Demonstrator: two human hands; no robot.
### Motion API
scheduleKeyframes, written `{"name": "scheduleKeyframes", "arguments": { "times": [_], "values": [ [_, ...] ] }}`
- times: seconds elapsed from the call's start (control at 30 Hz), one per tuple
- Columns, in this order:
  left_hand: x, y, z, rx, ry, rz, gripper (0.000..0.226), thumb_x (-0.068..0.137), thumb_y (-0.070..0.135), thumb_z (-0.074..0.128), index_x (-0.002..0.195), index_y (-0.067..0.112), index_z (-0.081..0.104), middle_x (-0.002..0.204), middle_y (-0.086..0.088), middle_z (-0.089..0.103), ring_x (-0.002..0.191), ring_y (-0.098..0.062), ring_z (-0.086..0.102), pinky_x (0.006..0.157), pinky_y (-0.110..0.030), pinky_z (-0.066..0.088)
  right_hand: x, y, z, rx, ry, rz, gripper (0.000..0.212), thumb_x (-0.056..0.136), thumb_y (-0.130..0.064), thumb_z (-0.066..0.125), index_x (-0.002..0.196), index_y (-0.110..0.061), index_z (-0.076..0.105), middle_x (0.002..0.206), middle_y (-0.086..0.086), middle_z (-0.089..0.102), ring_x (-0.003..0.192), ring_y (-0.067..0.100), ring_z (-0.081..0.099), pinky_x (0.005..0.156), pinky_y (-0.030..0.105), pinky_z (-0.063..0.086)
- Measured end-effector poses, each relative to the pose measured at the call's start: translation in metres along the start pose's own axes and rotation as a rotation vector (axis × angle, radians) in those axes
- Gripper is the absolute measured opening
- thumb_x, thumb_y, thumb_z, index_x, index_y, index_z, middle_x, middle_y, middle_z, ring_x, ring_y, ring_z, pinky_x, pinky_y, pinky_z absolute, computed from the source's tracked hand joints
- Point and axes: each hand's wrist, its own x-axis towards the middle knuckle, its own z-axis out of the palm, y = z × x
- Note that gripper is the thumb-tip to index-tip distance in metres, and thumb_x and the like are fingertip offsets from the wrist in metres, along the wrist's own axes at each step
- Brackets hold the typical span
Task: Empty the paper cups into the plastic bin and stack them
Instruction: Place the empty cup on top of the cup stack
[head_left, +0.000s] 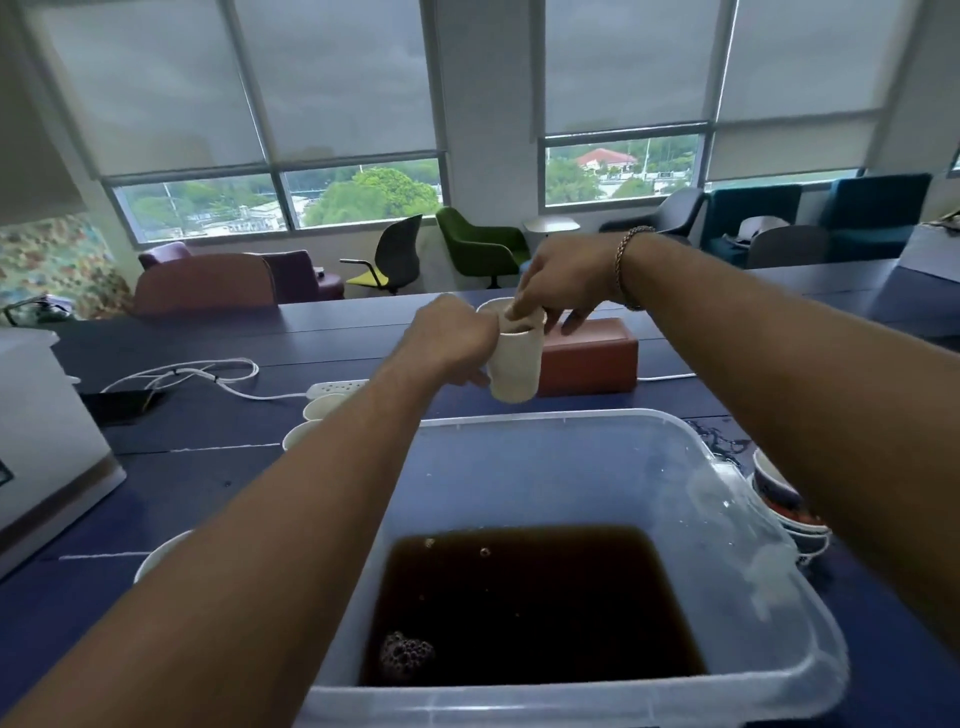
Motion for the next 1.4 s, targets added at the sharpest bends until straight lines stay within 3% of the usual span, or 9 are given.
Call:
{"name": "scheduleKeyframes", "arguments": {
  "times": [0.2, 0.27, 0.37, 0.5, 0.63, 0.77, 0.87, 1.27, 1.4],
  "values": [
    [-0.026, 0.019, -0.012, -0.108, -0.001, 0.004, 0.035, 0.097, 0.025, 0.038, 0.111, 0.005, 0.063, 0.097, -0.015, 0.073, 0.066, -0.026, 0.074, 0.063, -0.034, 0.056, -0.046, 0.018, 0.011, 0.217, 0.016, -0.102, 0.083, 0.080, -0.032, 0.078, 0.146, -0.023, 0.030, 0.115, 0.000, 0.057, 0.093, 0.014, 0.065, 0.082, 0.036, 0.058],
    [-0.036, 0.020, -0.013, -0.129, -0.023, 0.000, 0.036, 0.098, 0.025, 0.037, 0.113, 0.006, 0.063, 0.094, -0.017, 0.074, 0.065, -0.027, 0.074, 0.061, -0.033, 0.056, -0.051, 0.030, 0.027, 0.287, 0.015, -0.127, 0.076, 0.076, -0.029, 0.081, 0.138, -0.021, 0.037, 0.118, 0.000, 0.059, 0.098, 0.014, 0.062, 0.080, 0.031, 0.057],
    [-0.053, 0.020, -0.010, -0.138, -0.044, 0.001, 0.030, 0.098, 0.022, 0.036, 0.107, 0.008, 0.061, 0.095, -0.016, 0.073, 0.064, -0.027, 0.074, 0.063, -0.034, 0.057, -0.058, 0.042, 0.050, 0.434, 0.005, -0.130, 0.076, 0.065, -0.035, 0.087, 0.129, -0.025, 0.048, 0.120, 0.001, 0.063, 0.107, 0.021, 0.062, 0.086, 0.042, 0.058],
    [-0.073, 0.012, -0.005, -0.187, -0.049, 0.004, 0.024, 0.100, 0.021, 0.036, 0.107, 0.010, 0.057, 0.098, -0.014, 0.072, 0.067, -0.026, 0.074, 0.058, -0.031, 0.056, -0.073, 0.050, 0.071, 0.643, -0.010, -0.132, 0.059, 0.076, -0.017, 0.081, 0.125, -0.029, 0.050, 0.114, -0.004, 0.063, 0.107, 0.020, 0.059, 0.088, 0.044, 0.056],
    [-0.084, 0.001, 0.001, -0.173, -0.040, 0.060, 0.026, 0.104, 0.029, 0.036, 0.105, 0.014, 0.057, 0.098, -0.011, 0.072, 0.075, -0.024, 0.073, 0.074, -0.038, 0.059, -0.086, 0.057, 0.087, 0.668, 0.029, -0.120, 0.058, 0.077, -0.014, 0.079, 0.125, -0.029, 0.048, 0.114, -0.004, 0.060, 0.107, 0.019, 0.056, 0.083, 0.041, 0.057],
    [-0.087, -0.013, 0.006, -0.051, 0.121, 0.147, 0.049, 0.103, 0.047, 0.034, 0.092, 0.011, 0.066, 0.092, -0.003, 0.070, 0.084, -0.021, 0.064, 0.080, -0.038, 0.051, -0.095, 0.064, 0.097, 0.605, 0.068, -0.126, 0.058, 0.076, -0.017, 0.080, 0.125, -0.027, 0.049, 0.115, -0.001, 0.059, 0.105, 0.020, 0.056, 0.080, 0.037, 0.057],
    [-0.086, -0.033, 0.013, 0.081, 0.180, 0.146, 0.042, 0.103, 0.046, 0.037, 0.095, 0.014, 0.063, 0.094, -0.003, 0.066, 0.088, -0.021, 0.060, 0.078, -0.037, 0.048, -0.098, 0.068, 0.103, 0.556, 0.102, -0.124, 0.055, 0.074, -0.016, 0.081, 0.119, -0.028, 0.053, 0.109, -0.003, 0.061, 0.099, 0.018, 0.057, 0.075, 0.034, 0.055],
    [-0.086, -0.064, 0.022, 0.297, 0.015, 0.108, 0.036, 0.100, 0.044, 0.042, 0.130, 0.032, 0.058, 0.140, 0.002, 0.056, 0.125, -0.025, 0.051, 0.106, -0.053, 0.040, -0.096, 0.076, 0.111, 0.130, 0.103, -0.048, 0.062, 0.071, -0.026, 0.082, 0.120, -0.020, 0.043, 0.104, -0.002, 0.054, 0.082, 0.009, 0.050, 0.057, 0.022, 0.040],
    [-0.087, -0.065, 0.022, 0.317, 0.000, 0.105, 0.037, 0.100, 0.044, 0.041, 0.134, 0.034, 0.054, 0.145, -0.001, 0.051, 0.128, -0.028, 0.048, 0.108, -0.055, 0.037, -0.095, 0.077, 0.115, 0.042, 0.039, -0.069, 0.062, 0.072, -0.025, 0.082, 0.117, -0.021, 0.040, 0.110, 0.001, 0.053, 0.098, 0.018, 0.052, 0.063, 0.023, 0.042]
  ]
}}
